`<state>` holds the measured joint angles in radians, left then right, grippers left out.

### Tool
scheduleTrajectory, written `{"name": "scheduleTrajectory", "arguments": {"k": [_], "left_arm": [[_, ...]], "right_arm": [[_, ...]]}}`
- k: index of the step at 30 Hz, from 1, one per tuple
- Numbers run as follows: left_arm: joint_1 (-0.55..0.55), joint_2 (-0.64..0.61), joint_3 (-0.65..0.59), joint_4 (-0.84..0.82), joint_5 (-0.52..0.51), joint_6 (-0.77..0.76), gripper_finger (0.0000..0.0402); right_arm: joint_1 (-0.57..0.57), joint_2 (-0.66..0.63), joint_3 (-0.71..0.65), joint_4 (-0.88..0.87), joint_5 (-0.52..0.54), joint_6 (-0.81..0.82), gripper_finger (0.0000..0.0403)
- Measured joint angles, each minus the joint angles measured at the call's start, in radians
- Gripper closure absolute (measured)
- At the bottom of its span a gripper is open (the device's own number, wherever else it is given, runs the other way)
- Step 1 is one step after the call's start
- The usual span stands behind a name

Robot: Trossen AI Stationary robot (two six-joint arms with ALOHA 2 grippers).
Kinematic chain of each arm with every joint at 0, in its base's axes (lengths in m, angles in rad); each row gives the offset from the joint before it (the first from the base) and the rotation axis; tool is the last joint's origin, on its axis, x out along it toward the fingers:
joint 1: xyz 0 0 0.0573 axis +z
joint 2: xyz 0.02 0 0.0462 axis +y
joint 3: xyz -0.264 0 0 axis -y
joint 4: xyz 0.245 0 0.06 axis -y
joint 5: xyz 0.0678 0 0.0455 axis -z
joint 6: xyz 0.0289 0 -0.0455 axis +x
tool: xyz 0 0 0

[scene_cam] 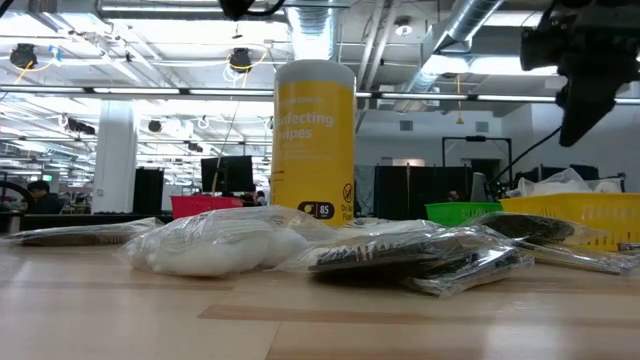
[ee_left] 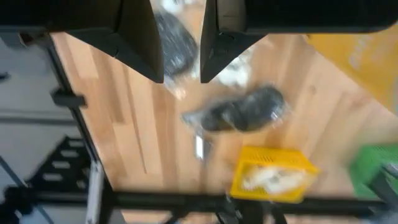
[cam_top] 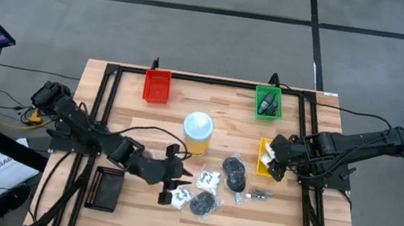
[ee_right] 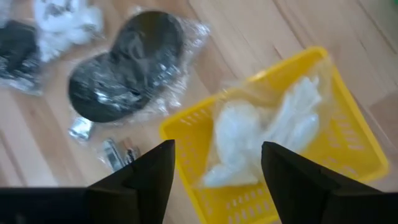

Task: Pick & Place Travel size toiletries
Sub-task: Put the white cotton pack into the yellow bin

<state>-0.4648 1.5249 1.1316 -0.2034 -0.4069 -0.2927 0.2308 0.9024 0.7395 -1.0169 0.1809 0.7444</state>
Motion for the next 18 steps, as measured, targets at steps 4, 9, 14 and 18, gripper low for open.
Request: {"name": "scheduleTrajectory", "arguments": {"k": [4,9,14,18], "left_arm": [[-0.023,0.000,-0.033,-0.011,0.049,-0.026,0.0305],[-0.035,0.000,-0.122,-0.001,0.100,-0.090,0.0305],[-0.035,0.000,-0.211,0.073,0.101,-0.135,0.0304],[-0.031,0.000,-0.280,0.179,0.101,-0.135,0.0297]], "right_arm": [[0.030,0.000,0.000,0.062,0.000,-0.023,0.0179],[0.074,0.000,0.000,0.159,0.000,-0.050,0.0179],[0.100,0.000,0.000,0.228,0.001,-0.075,0.0179],[0.104,0.000,0.000,0.266,0.002,-0.093,0.0179]]}}
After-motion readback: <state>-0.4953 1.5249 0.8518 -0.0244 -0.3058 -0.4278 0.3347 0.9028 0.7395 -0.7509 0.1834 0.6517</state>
